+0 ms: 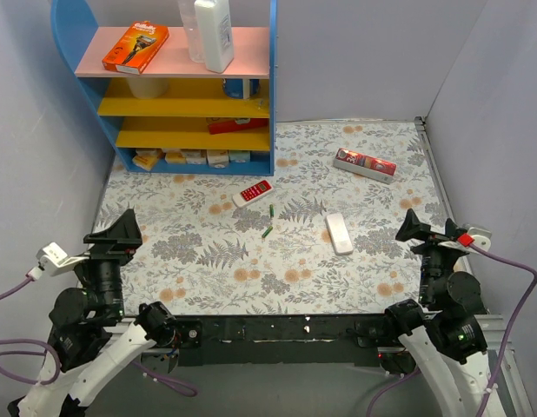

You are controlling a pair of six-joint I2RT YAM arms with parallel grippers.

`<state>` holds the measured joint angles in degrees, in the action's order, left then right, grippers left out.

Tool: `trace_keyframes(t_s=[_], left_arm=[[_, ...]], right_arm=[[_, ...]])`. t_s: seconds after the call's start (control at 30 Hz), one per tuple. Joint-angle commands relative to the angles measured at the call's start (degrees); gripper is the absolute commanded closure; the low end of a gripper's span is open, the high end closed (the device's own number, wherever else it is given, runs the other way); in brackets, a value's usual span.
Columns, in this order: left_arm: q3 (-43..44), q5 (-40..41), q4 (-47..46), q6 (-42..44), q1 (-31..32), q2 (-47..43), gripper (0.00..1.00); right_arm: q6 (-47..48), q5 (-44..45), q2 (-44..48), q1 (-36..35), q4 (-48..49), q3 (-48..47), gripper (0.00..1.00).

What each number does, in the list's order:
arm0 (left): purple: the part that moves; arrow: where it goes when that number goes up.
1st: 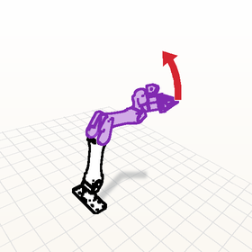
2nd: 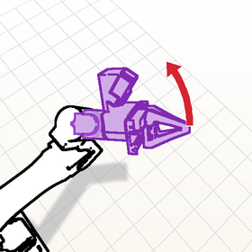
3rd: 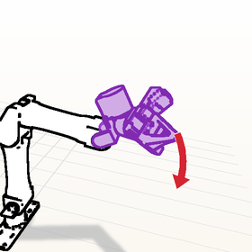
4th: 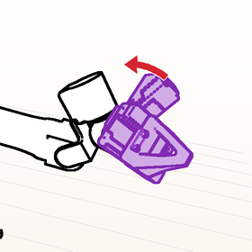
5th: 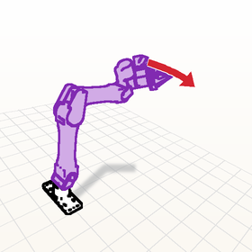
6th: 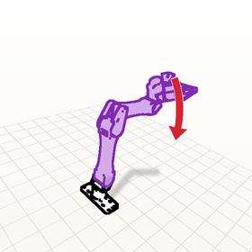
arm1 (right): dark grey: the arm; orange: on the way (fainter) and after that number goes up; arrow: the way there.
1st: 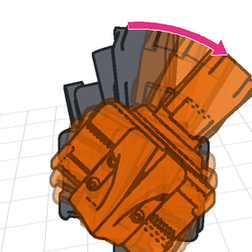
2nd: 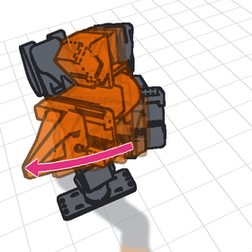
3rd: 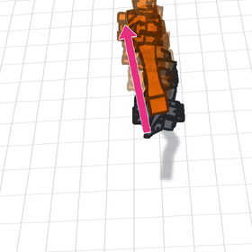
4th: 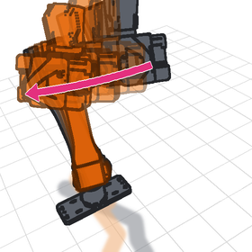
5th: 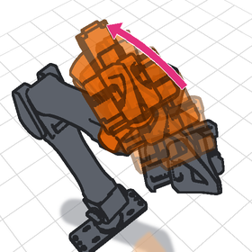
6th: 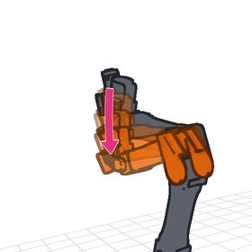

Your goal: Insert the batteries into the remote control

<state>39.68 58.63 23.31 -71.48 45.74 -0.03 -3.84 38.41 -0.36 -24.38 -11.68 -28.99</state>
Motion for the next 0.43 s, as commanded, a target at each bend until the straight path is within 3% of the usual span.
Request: trace_keyframes(t_s=[0.0,0.4], left_arm=[[-2.7,1.4,-3.2,4.0,-0.3,-5.6,0.02],[-5.0,1.4,-6.1,7.1,-0.3,-3.7,0.02]], right_arm=[[1.3,1.9,5.4,0.1,4.7,1.6,0.02],[-0.3,0.3,5.4,0.2,4.9,2.8,0.02]])
